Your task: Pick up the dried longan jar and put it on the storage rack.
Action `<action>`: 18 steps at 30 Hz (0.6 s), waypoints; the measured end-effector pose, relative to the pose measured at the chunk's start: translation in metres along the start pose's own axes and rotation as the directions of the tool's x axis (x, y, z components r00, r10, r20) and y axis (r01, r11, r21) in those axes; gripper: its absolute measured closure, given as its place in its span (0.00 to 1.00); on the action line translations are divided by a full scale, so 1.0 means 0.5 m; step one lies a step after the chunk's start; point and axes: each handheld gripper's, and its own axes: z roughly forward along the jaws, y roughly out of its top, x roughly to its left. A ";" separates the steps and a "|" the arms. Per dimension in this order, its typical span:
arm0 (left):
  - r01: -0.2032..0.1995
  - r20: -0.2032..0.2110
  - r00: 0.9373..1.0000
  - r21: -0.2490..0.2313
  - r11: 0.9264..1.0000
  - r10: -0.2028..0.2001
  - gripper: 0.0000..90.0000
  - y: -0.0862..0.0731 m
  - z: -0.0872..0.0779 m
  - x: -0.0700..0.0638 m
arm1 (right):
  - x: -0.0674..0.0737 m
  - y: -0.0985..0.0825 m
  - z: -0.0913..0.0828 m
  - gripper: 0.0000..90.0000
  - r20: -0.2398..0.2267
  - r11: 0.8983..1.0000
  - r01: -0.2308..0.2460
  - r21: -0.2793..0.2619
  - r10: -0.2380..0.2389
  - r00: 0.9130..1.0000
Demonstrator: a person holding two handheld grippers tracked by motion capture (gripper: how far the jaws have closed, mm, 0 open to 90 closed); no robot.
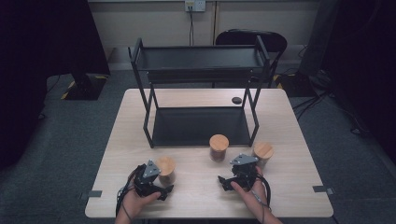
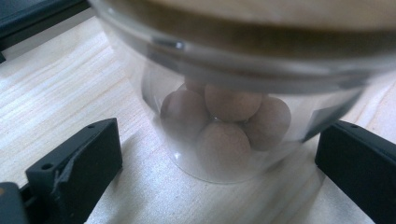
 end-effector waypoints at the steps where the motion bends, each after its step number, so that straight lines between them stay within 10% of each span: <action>1: 0.001 -0.001 1.000 0.000 1.000 -0.001 0.00 0.000 0.000 0.000 | 0.000 0.000 0.000 0.00 0.000 1.000 0.000 0.000 0.000 1.000; 18: 0.032 0.011 0.999 -0.010 0.999 -0.032 0.02 0.004 0.000 -0.001 | 0.000 0.000 0.000 0.00 0.000 1.000 0.000 0.000 0.000 1.000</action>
